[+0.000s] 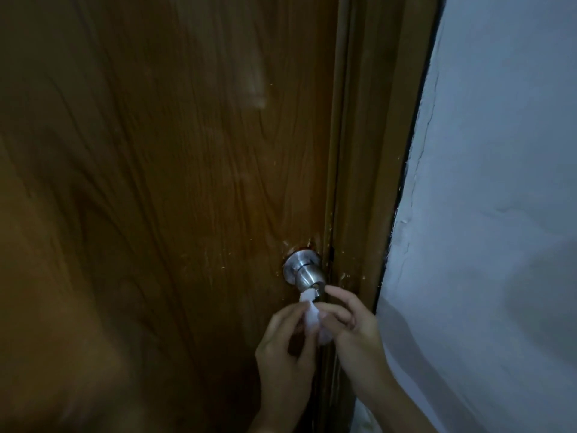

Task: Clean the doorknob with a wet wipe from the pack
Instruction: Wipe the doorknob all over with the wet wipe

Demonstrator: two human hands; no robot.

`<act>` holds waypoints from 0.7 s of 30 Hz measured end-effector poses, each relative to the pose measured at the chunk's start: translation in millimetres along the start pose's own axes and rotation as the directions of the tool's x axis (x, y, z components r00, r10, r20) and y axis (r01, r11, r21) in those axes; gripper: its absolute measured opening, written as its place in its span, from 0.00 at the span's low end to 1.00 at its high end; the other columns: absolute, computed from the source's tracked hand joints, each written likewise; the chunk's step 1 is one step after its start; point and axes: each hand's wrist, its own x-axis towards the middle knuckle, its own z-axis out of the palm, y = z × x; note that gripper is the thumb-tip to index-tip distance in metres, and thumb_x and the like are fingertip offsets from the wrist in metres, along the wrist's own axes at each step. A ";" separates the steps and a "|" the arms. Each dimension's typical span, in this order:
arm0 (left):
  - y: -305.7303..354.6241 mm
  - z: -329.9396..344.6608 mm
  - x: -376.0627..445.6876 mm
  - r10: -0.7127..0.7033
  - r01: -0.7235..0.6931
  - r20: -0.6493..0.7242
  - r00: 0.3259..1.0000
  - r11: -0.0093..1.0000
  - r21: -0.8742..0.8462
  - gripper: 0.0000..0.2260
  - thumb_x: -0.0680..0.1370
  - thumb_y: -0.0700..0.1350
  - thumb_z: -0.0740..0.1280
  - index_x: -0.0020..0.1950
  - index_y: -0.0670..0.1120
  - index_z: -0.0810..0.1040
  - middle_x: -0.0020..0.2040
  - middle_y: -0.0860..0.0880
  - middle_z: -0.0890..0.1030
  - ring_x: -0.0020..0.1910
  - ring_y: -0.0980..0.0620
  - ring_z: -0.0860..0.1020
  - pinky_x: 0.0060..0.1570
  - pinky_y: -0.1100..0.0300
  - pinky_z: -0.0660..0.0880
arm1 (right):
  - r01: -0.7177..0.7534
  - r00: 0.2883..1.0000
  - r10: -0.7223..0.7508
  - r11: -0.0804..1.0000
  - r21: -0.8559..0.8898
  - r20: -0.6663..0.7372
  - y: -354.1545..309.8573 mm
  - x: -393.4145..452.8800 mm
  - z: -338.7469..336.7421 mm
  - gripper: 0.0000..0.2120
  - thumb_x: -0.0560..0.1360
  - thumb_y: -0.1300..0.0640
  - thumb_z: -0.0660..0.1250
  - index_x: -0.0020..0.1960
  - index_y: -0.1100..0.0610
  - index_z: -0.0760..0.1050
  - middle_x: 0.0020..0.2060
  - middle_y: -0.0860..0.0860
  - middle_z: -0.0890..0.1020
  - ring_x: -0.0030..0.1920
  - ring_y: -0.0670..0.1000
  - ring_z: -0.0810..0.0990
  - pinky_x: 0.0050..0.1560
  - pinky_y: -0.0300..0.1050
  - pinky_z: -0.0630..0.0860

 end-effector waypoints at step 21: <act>-10.6 11.7 67.3 0.376 -0.553 0.437 0.817 0.728 0.406 0.22 0.66 0.36 0.73 0.58 0.47 0.77 0.57 0.46 0.80 0.52 0.48 0.79 0.43 0.65 0.76 | 0.259 0.963 -0.207 0.883 -0.391 0.171 7.2 50.9 -11.0 0.24 0.75 0.69 0.59 0.67 0.51 0.66 0.56 0.44 0.77 0.58 0.41 0.75 0.55 0.33 0.74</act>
